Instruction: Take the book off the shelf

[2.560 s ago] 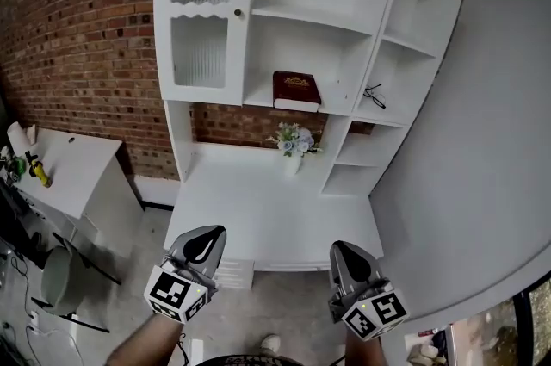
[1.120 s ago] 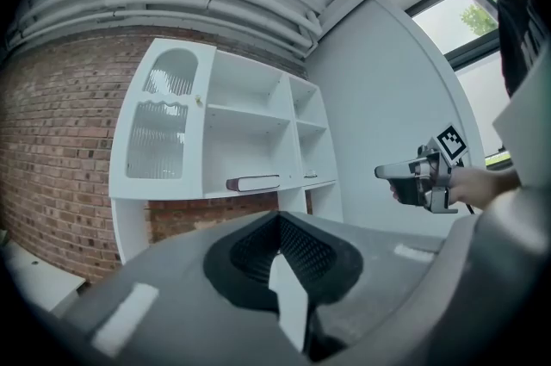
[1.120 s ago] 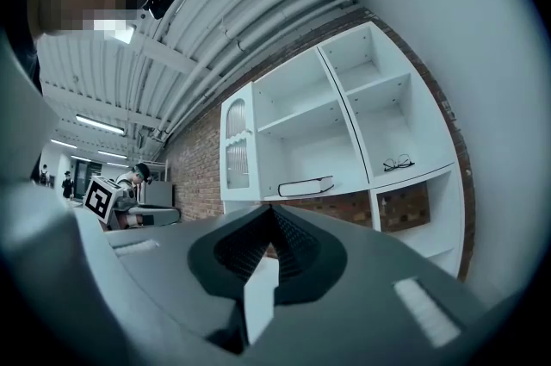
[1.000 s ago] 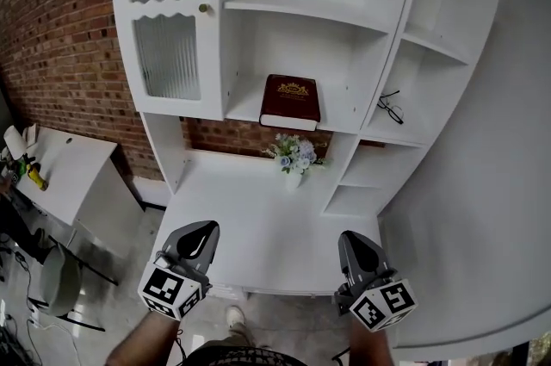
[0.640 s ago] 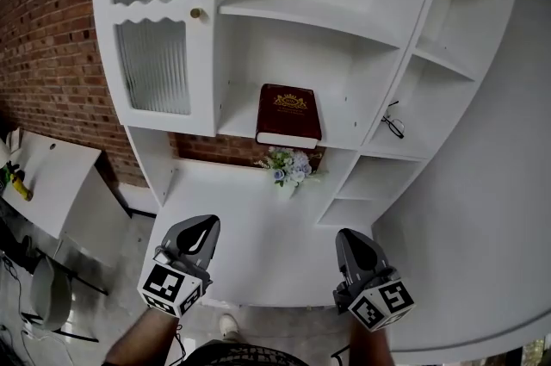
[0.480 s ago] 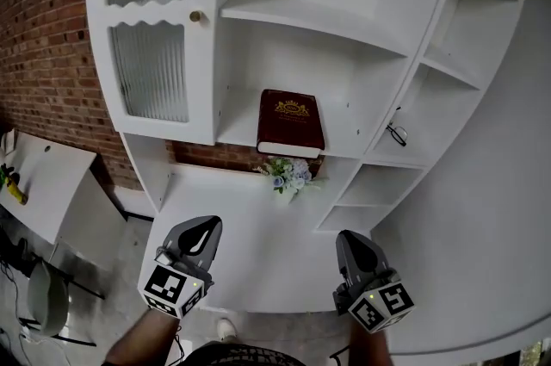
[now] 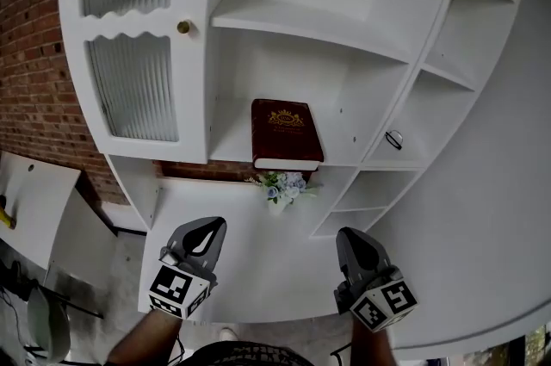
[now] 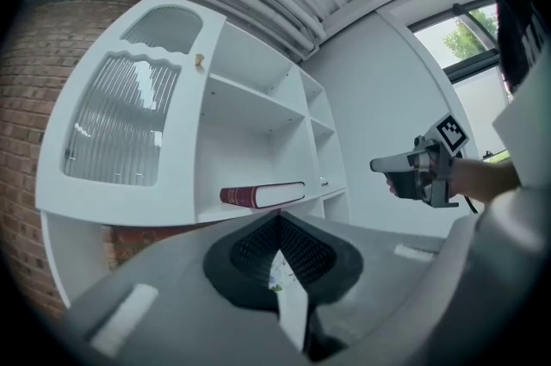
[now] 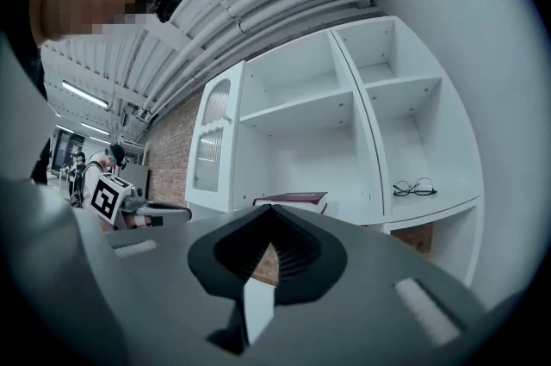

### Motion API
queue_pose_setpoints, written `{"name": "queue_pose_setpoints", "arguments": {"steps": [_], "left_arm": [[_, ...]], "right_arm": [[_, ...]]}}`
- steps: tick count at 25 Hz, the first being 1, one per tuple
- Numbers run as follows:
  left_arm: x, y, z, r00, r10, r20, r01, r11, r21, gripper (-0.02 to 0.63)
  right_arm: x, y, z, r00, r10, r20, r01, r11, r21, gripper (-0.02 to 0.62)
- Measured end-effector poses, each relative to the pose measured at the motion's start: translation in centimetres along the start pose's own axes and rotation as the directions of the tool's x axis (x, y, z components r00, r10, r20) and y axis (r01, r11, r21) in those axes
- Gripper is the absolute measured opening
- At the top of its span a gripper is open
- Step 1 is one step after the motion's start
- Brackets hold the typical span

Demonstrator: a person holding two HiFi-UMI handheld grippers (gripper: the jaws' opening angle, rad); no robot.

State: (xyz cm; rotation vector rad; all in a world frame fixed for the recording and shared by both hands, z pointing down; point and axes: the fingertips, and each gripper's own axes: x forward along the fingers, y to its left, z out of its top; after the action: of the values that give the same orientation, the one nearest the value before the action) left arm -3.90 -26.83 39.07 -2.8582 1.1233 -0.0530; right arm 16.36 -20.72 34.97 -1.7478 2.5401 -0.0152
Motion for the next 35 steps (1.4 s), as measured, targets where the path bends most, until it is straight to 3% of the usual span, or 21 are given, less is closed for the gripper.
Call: {"name": "queue_pose_setpoints", "arguments": {"steps": [6, 13, 26, 35], "left_arm": [[1.2, -0.1, 0.7, 0.998, -0.051, 0.029, 0.05, 0.999, 0.013, 0.0], [1.7, 0.2, 0.8, 0.998, -0.056, 0.034, 0.056, 0.998, 0.002, 0.0], [5.0, 1.9, 0.6, 1.0, 0.017, 0.008, -0.017, 1.0, 0.023, 0.0], [8.6, 3.4, 0.9, 0.996, 0.086, 0.016, -0.086, 0.995, 0.039, 0.0]], "right_arm": [[0.4, 0.3, 0.2, 1.0, -0.029, -0.004, 0.029, 1.0, 0.004, 0.021], [1.0, 0.3, 0.6, 0.999, -0.033, -0.001, 0.033, 0.999, 0.008, 0.021], [5.6, -3.2, 0.3, 0.999, 0.032, -0.013, -0.031, 0.999, 0.025, 0.022], [10.3, -6.1, 0.5, 0.993, 0.121, -0.017, -0.12, 0.992, 0.035, 0.044]]}}
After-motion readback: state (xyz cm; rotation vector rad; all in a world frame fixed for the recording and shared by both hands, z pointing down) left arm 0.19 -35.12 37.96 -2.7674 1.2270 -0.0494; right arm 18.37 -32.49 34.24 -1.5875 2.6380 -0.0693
